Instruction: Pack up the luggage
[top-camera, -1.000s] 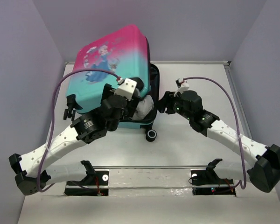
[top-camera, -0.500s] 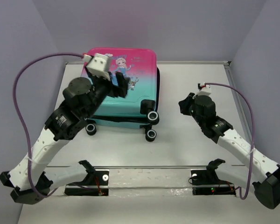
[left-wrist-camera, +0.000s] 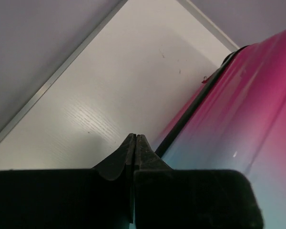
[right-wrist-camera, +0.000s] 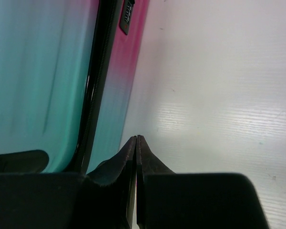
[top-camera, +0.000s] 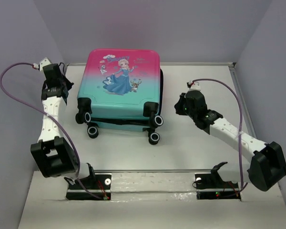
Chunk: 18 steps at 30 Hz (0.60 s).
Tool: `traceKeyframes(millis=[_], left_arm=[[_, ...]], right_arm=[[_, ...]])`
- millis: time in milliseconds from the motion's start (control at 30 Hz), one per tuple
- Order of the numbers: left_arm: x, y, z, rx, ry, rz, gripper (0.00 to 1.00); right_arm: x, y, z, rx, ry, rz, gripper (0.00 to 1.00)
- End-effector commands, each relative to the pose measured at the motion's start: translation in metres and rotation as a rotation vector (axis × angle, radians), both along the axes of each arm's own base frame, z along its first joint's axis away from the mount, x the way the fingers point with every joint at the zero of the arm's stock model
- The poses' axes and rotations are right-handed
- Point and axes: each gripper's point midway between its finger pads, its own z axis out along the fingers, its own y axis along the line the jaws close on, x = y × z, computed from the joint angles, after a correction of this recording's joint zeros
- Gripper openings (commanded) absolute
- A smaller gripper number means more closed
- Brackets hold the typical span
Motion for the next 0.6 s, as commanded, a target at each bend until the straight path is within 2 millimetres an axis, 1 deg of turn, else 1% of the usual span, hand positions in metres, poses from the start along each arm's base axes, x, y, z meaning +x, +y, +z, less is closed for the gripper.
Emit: traceKeyframes(millis=[0,33,67,100,133,167,200,267,300,333,367,400,433,467,500,567], left_arm=[[0.017,0.015,0.008,-0.024,-0.071,0.016,0.08],[0.018,0.019,0.001,-0.025,-0.055,0.023,0.08],[0.019,0.024,-0.017,-0.033,-0.014,0.031,0.07],[0.019,0.026,-0.027,-0.041,0.008,0.036,0.07],[0.019,0.026,-0.036,-0.048,0.024,0.033,0.06],[0.019,0.027,-0.049,-0.058,0.051,0.029,0.06],[0.018,0.029,-0.066,-0.062,0.096,0.039,0.06],[0.014,0.037,-0.083,-0.053,0.134,0.058,0.06],[0.012,0.037,-0.1,-0.061,0.169,0.057,0.06],[0.011,0.036,-0.109,-0.063,0.188,0.053,0.06],[0.011,0.034,-0.117,-0.073,0.203,0.044,0.06],[0.011,0.025,-0.126,-0.108,0.21,0.008,0.06],[0.012,0.02,-0.133,-0.127,0.214,-0.008,0.06],[0.014,0.01,-0.136,-0.157,0.205,-0.042,0.06],[0.011,0.005,-0.144,-0.171,0.219,-0.051,0.06],[0.012,-0.012,-0.15,-0.182,0.227,-0.099,0.06]], right_arm=[[0.024,0.012,0.026,0.015,-0.08,0.018,0.07],[0.027,0.014,0.028,0.016,-0.083,0.017,0.07],[0.031,0.016,0.02,0.006,-0.066,0.017,0.07],[0.033,0.018,0.017,0.004,-0.059,0.018,0.07],[0.038,0.021,0.02,0.006,-0.063,0.018,0.07],[0.041,0.02,0.02,0.003,-0.063,0.007,0.07],[0.044,0.021,0.019,0.001,-0.062,-0.001,0.07],[0.054,0.017,0.015,-0.003,-0.047,-0.014,0.07],[0.057,0.02,0.008,-0.009,-0.032,-0.01,0.07],[0.062,0.017,0.009,-0.006,-0.033,-0.018,0.07],[0.063,0.018,0.005,-0.012,-0.024,-0.017,0.07],[0.066,0.021,0.007,-0.011,-0.027,-0.005,0.07],[0.07,0.024,0.002,-0.015,-0.02,0.0,0.07],[0.072,0.03,0.004,-0.002,-0.023,0.025,0.07],[0.074,0.034,0.003,0.002,-0.022,0.04,0.07],[0.081,0.042,0.001,0.006,-0.017,0.059,0.07]])
